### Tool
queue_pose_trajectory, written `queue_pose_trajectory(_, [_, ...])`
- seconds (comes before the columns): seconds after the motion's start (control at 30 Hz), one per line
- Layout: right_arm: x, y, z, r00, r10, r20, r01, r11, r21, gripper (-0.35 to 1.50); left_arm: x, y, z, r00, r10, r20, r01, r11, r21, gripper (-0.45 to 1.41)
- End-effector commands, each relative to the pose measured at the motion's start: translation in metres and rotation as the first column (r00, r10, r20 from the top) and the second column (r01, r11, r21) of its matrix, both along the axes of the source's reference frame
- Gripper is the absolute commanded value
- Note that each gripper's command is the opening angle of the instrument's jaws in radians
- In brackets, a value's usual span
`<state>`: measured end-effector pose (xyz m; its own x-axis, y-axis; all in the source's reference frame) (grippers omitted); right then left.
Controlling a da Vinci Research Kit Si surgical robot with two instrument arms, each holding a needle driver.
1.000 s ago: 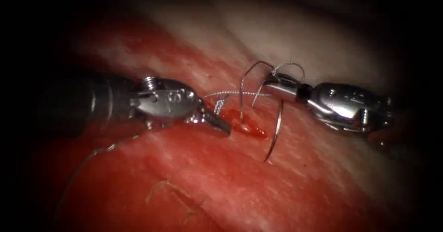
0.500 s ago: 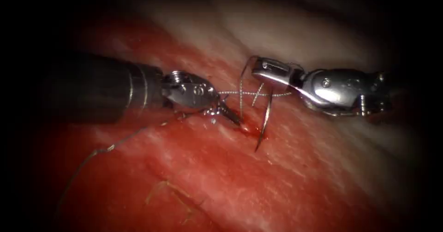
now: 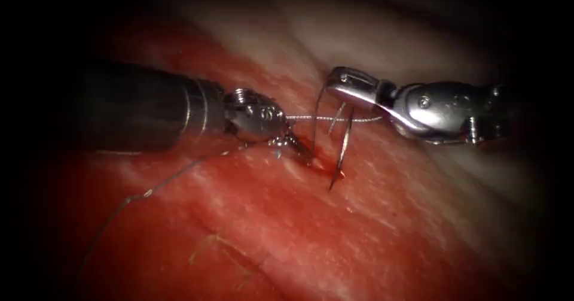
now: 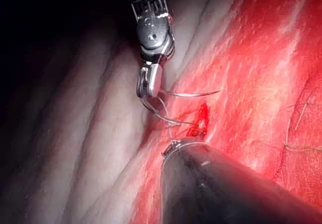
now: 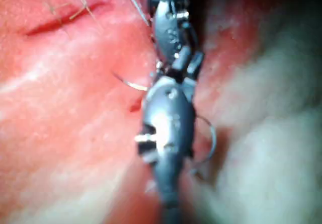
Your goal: Wound Closure
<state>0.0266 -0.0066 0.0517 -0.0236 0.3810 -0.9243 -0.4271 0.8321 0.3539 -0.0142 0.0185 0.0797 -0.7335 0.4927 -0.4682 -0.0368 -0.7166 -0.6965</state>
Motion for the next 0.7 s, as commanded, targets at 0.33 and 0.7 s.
queue_pose_trajectory(0.33, [0.0019,-0.0011,0.0010,0.999,-0.039,-0.014,0.038,0.997,-0.062,-0.35,-0.0016,-0.0016,0.0016,0.971,0.221,-0.092,-0.215,0.974,0.070,-0.45])
queue_pose_trajectory(0.7, [0.0016,-0.0017,0.0011,0.999,-0.040,-0.020,0.039,0.996,-0.076,-0.35,-0.0030,0.0004,0.0032,0.969,0.227,-0.100,-0.223,0.973,0.055,-0.45])
